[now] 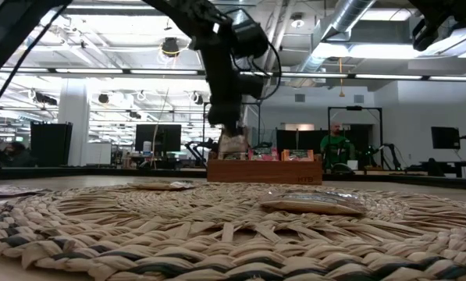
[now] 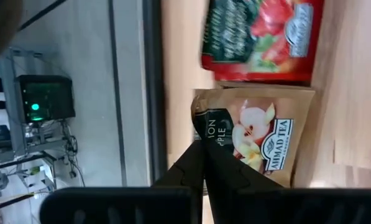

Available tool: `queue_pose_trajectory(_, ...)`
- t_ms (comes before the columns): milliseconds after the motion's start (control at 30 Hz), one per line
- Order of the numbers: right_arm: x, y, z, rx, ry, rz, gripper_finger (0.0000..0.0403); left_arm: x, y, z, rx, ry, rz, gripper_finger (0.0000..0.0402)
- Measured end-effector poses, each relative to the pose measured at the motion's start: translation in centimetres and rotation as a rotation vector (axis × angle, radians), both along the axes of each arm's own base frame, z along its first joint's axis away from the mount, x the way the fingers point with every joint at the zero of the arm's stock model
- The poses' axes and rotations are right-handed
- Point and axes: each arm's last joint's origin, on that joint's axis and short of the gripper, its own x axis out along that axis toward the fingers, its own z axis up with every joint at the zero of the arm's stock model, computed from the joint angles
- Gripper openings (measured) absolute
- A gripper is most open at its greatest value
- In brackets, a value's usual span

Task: Pick & Place Tea
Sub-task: Put the brown tea bag into the left section of the wooden organizer

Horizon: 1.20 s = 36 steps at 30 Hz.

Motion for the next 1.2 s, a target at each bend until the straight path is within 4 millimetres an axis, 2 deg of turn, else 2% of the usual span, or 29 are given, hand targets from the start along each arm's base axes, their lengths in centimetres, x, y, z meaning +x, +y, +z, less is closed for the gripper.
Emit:
queue_pose_trajectory(133,0.0,0.1,0.0,-0.006,-0.002,0.025,0.0082,0.3,0.2,-1.3,-0.005,0.039,0.003,0.0)
queue_pose_trajectory(667,0.0,0.1,0.0,-0.006,-0.003,0.028,0.0082,0.2,1.7,-1.1,0.025,-0.009,0.041,0.0)
queue_pose_trajectory(967,0.0,0.1,0.0,-0.006,-0.004,0.027,0.0082,0.3,1.9,-3.5,0.025,0.107,0.031,0.0)
queue_pose_trajectory(1200,0.0,0.1,0.0,-0.005,-0.004,0.025,0.0082,0.4,2.1,-3.4,0.053,0.102,0.049,0.0)
